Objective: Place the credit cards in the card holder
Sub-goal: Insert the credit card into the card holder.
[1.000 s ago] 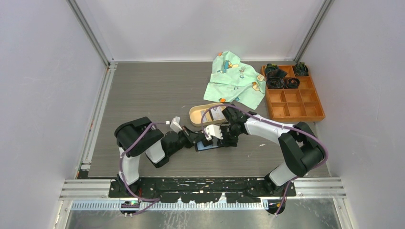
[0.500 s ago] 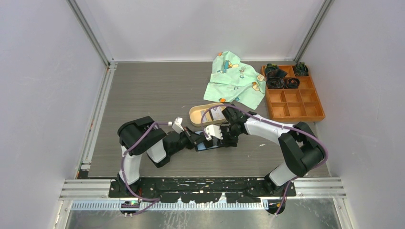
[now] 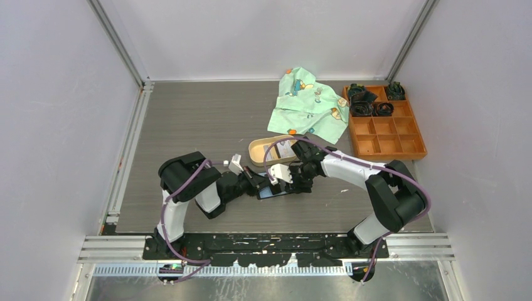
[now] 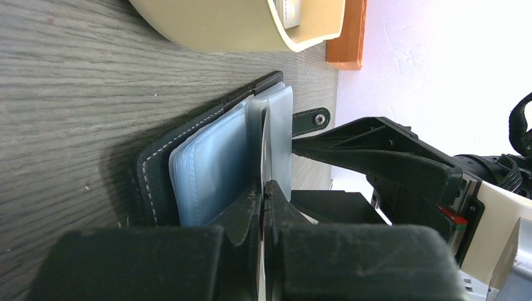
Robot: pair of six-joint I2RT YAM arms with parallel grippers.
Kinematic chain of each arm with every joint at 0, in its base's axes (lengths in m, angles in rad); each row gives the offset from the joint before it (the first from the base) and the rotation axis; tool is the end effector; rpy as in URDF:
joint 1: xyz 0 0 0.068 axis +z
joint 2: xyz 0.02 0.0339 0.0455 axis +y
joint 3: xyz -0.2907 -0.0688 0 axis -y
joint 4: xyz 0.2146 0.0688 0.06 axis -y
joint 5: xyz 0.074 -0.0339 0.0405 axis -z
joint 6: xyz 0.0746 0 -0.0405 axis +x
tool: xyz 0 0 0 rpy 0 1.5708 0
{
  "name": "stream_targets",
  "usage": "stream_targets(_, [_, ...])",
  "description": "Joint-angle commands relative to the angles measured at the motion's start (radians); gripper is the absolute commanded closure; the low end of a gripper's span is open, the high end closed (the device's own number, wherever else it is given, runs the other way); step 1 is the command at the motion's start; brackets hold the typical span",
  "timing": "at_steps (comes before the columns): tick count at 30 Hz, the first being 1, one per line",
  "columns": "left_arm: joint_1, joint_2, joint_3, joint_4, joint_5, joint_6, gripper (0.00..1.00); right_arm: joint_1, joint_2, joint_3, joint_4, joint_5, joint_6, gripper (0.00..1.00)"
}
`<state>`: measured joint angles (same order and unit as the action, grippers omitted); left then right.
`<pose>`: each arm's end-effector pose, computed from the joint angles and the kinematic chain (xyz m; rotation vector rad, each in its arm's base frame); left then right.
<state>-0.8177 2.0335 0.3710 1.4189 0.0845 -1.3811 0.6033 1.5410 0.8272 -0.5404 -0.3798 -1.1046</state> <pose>0.2237 -0.2478 0.1187 -0.5277 2.0784 -1.5341 0.1963 0.1688 0.1728 -2.1025 1.7218 0.3983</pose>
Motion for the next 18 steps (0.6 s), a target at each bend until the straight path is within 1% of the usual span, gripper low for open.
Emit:
stream_targets(1, [0.001, -0.017, 0.000, -0.055, 0.046, 0.004, 1.00, 0.010, 0.017, 0.016, -0.029, -0.003, -0.012, 0.47])
stream_targets(5, [0.005, -0.027, 0.015, -0.097, 0.073, -0.009, 1.00, 0.012, 0.016, 0.018, -0.031, -0.005, -0.011, 0.48])
stream_targets(12, [0.007, -0.014, 0.036, -0.117, 0.097, -0.026, 1.00, 0.011, 0.014, 0.018, -0.032, -0.005, -0.012, 0.48])
stream_targets(18, [0.009, -0.022, 0.063, -0.166, 0.117, -0.022, 1.00, 0.012, 0.012, 0.019, -0.031, -0.004, -0.010, 0.48])
